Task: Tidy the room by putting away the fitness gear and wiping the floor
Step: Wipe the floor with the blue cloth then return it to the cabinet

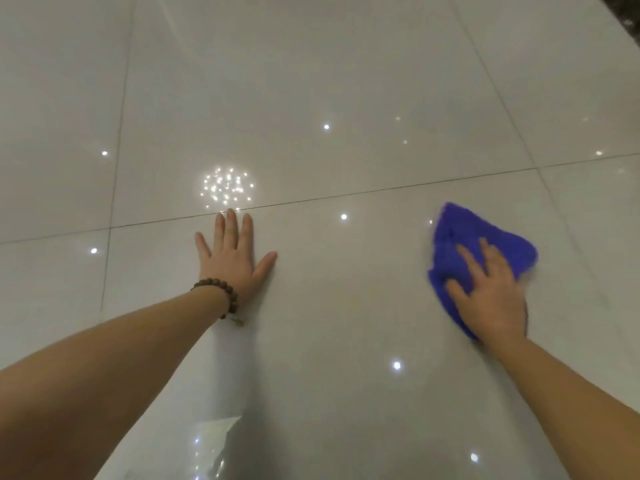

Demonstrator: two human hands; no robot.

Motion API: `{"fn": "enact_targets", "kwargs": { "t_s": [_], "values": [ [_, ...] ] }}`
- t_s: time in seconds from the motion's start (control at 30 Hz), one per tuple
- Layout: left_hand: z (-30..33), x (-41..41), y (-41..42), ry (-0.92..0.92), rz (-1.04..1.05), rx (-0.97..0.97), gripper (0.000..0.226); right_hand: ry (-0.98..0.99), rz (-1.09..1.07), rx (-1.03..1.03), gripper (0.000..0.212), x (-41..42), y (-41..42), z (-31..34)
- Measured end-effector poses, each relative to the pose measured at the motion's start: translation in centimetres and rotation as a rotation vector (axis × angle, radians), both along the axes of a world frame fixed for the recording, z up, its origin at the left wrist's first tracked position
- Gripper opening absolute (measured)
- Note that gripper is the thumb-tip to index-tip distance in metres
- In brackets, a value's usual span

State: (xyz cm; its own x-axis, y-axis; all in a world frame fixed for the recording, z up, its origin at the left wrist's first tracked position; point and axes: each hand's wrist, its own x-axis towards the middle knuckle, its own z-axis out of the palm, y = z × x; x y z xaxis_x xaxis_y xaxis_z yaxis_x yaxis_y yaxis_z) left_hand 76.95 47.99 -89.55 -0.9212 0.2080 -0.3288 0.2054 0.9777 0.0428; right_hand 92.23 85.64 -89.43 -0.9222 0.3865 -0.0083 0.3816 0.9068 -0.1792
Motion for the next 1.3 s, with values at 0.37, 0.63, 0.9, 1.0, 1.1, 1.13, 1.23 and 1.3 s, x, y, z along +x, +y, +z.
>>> {"fn": "enact_targets", "kwargs": {
  "t_s": [0.37, 0.63, 0.9, 1.0, 1.1, 1.13, 1.23, 1.3],
  "values": [
    [-1.2, -11.0, 2.3, 0.089, 0.053, 0.047, 0.083, -0.009, 0.532, -0.018, 0.066, -10.3, -9.9, -0.7],
    [-1.7, -11.7, 2.4, 0.082, 0.045, 0.025, 0.081, 0.034, -0.489, -0.109, 0.065, -24.3, -7.5, 0.3],
    [-1.4, -11.7, 2.3, 0.073, 0.064, 0.043, 0.069, 0.096, 0.43, -0.052, 0.062, -25.3, -11.4, -1.1],
    [-1.5, -11.5, 2.3, 0.085, 0.064, 0.047, 0.069, -0.004, -0.247, -0.031, 0.069, -24.3, -0.3, -0.1],
    [-1.6, -11.5, 2.4, 0.093, 0.059, 0.041, 0.071, -0.063, -0.568, -0.078, 0.069, -26.2, 0.7, 1.1],
    [-1.5, -11.6, 2.4, 0.091, 0.06, 0.041, 0.072, -0.047, -0.534, -0.082, 0.066, -27.9, -1.3, 1.1],
    [-1.7, -11.6, 2.4, 0.083, 0.067, 0.047, 0.073, 0.0, -0.081, -0.043, 0.06, -31.7, -11.9, -0.5],
    [-1.6, -11.6, 2.4, 0.078, 0.075, 0.042, 0.074, -0.036, 0.324, -0.042, 0.061, -32.0, -17.3, -1.0]
  ]
}}
